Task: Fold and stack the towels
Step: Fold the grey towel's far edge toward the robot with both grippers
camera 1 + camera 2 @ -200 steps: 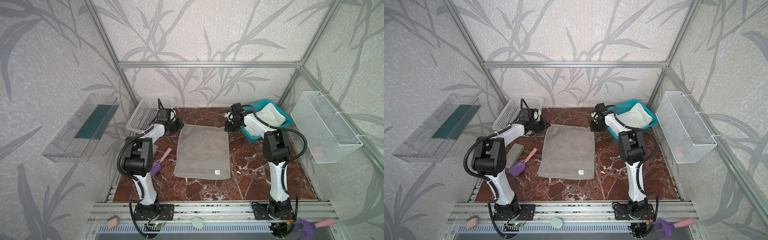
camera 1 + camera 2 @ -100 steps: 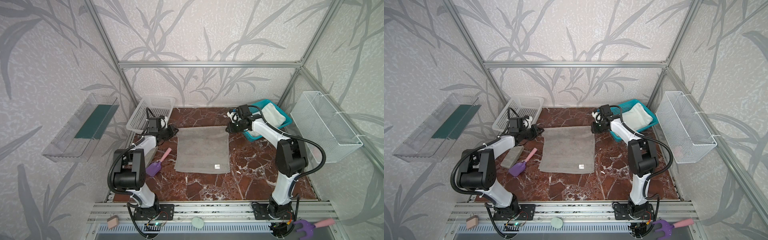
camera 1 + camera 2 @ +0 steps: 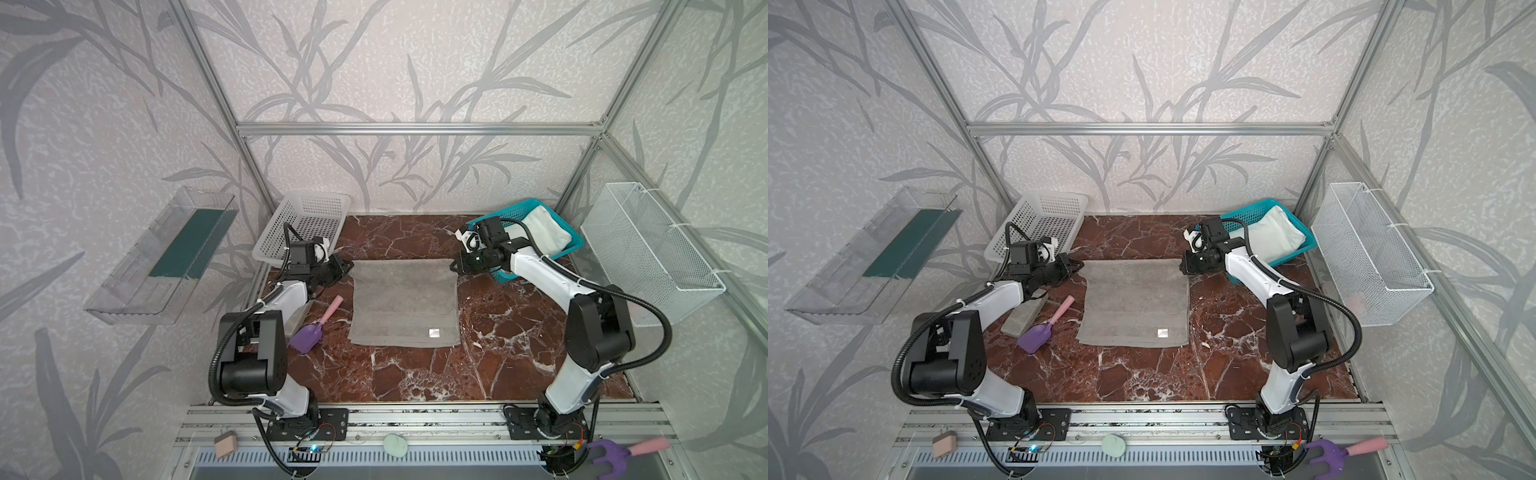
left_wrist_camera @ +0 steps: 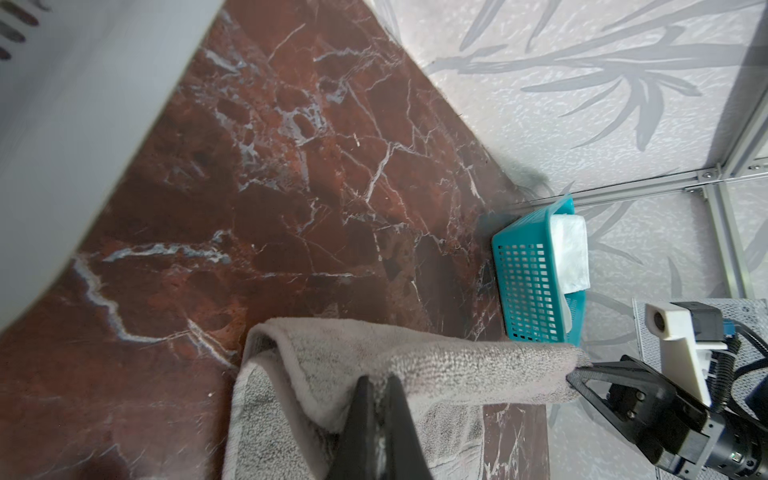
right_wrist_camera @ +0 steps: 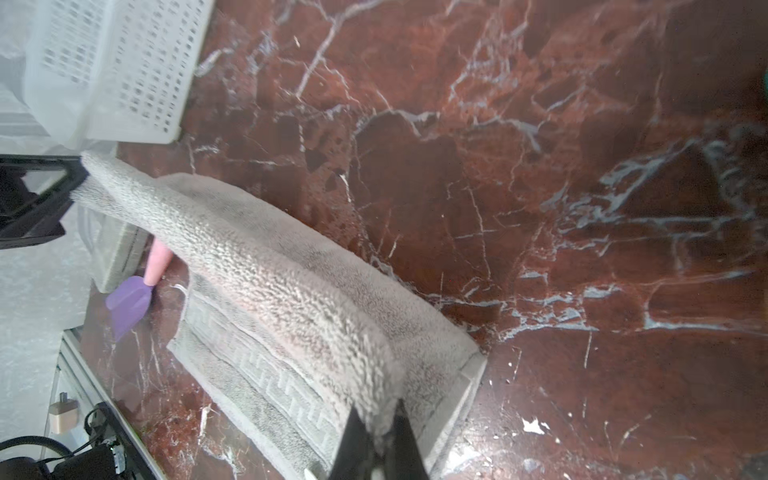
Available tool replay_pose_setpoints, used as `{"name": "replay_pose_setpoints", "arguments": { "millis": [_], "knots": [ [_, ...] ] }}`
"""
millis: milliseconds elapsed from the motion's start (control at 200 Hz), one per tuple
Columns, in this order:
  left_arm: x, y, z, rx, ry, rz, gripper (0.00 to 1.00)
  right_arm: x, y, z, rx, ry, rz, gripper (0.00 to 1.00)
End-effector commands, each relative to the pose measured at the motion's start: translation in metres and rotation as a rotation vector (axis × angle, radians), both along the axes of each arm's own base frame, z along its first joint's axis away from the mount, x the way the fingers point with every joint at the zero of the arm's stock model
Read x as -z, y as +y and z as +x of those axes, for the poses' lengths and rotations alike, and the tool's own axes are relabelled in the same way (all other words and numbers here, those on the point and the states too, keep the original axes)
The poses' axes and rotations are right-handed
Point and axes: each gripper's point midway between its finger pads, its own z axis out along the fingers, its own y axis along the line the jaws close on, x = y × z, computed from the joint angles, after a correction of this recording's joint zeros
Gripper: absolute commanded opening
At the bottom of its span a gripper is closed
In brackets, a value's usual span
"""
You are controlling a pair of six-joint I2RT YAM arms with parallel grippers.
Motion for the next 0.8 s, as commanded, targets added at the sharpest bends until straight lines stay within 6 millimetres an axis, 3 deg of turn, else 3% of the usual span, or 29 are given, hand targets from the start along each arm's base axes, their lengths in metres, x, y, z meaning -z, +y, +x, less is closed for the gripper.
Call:
{"name": "replay_pose_setpoints", "arguments": {
  "millis": [0,185,280,350,480,595,695,795],
  "knots": [
    [0.008,0.001,-0.024,-0.014,0.041,-0.024,0.00,0.005,-0.005,-0.035,0.013,0.047,-0.008,0.00],
    [0.071,-0.001,-0.081,-0.046,0.220,-0.040,0.00,0.067,-0.005,-0.084,0.021,0.164,-0.019,0.00],
    [0.092,-0.001,-0.101,-0.054,0.289,-0.035,0.00,0.095,-0.010,-0.093,0.038,0.208,-0.033,0.00],
    [0.097,0.000,-0.107,-0.052,0.314,-0.022,0.00,0.102,-0.011,-0.094,0.039,0.225,-0.045,0.00],
    [0.078,0.002,-0.104,-0.045,0.286,0.004,0.00,0.081,-0.008,-0.088,0.024,0.201,-0.041,0.00],
    [0.047,0.006,-0.101,-0.039,0.231,0.054,0.00,0.052,-0.011,-0.085,0.017,0.153,-0.061,0.00],
    [0.025,0.007,-0.108,-0.030,0.204,0.086,0.00,0.030,-0.016,-0.091,0.013,0.127,-0.069,0.00],
    [0.021,0.007,-0.125,-0.032,0.226,0.098,0.00,0.018,-0.021,-0.104,0.016,0.120,-0.063,0.00]
  ]
}}
